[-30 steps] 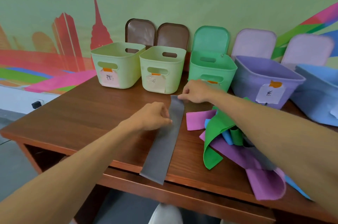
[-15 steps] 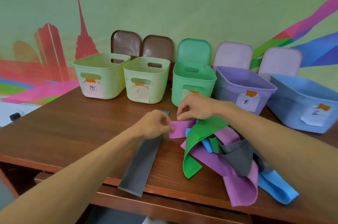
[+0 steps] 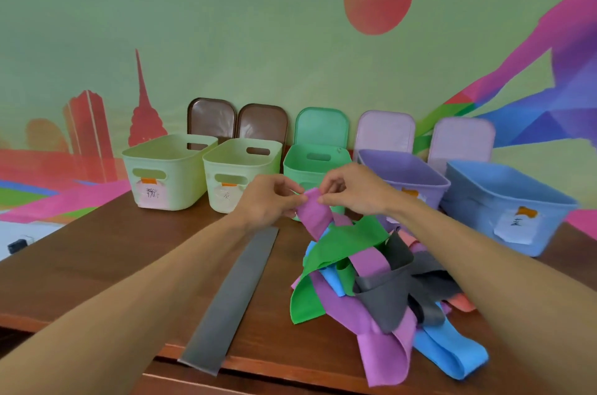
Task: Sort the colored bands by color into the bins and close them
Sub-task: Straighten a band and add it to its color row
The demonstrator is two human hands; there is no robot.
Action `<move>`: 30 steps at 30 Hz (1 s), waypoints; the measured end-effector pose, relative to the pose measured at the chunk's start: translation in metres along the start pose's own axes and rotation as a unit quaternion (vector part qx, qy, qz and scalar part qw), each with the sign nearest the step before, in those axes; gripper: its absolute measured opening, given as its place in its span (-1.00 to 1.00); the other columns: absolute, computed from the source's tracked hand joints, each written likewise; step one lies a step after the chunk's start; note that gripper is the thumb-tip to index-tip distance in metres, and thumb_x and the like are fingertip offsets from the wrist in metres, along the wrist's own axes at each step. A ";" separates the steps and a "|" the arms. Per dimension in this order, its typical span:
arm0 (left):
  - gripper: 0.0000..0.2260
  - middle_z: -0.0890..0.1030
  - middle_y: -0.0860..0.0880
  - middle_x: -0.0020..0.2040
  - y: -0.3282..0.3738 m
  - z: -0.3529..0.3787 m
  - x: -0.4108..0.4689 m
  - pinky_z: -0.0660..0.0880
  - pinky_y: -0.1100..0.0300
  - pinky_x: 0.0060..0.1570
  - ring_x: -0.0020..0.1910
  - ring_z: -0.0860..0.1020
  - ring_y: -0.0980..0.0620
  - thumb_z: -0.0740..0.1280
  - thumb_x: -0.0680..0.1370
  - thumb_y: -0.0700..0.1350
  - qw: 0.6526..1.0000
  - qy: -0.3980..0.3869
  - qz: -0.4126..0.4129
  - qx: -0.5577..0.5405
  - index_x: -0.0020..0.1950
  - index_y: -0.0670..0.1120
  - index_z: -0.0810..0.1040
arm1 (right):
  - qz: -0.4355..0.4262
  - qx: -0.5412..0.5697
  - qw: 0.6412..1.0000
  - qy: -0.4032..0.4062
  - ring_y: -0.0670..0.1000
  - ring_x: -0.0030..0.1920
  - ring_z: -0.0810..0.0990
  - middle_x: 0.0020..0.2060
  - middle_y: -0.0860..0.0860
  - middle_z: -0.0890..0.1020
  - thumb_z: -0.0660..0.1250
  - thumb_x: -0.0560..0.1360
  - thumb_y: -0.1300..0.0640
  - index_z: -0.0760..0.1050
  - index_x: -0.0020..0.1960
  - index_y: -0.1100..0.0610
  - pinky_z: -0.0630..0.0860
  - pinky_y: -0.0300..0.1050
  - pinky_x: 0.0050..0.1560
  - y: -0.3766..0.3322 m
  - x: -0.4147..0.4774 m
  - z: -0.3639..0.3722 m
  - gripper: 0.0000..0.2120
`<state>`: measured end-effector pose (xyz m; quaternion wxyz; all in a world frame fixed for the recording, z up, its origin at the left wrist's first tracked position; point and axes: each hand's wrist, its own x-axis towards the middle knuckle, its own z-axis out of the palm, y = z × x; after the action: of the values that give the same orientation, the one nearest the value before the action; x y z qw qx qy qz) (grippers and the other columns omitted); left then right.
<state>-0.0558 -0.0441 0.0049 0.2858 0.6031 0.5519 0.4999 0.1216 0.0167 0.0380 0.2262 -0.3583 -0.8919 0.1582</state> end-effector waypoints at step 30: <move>-0.86 0.53 -0.01 -0.30 -0.003 0.097 0.025 0.40 0.33 -0.37 -0.35 0.46 0.10 0.27 0.58 -0.14 0.994 -0.085 -0.058 -0.045 0.02 -0.20 0.54 | 0.126 0.228 0.918 0.297 -0.04 -0.39 0.59 -0.28 0.04 0.64 0.45 0.43 0.27 0.56 -0.21 0.06 0.56 -0.18 -0.36 0.043 0.021 -0.039 -0.86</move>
<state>0.0298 0.0004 -0.0230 0.3868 0.5971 0.5365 0.4539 0.1524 0.0666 0.0578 0.5347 -0.4371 -0.6705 0.2711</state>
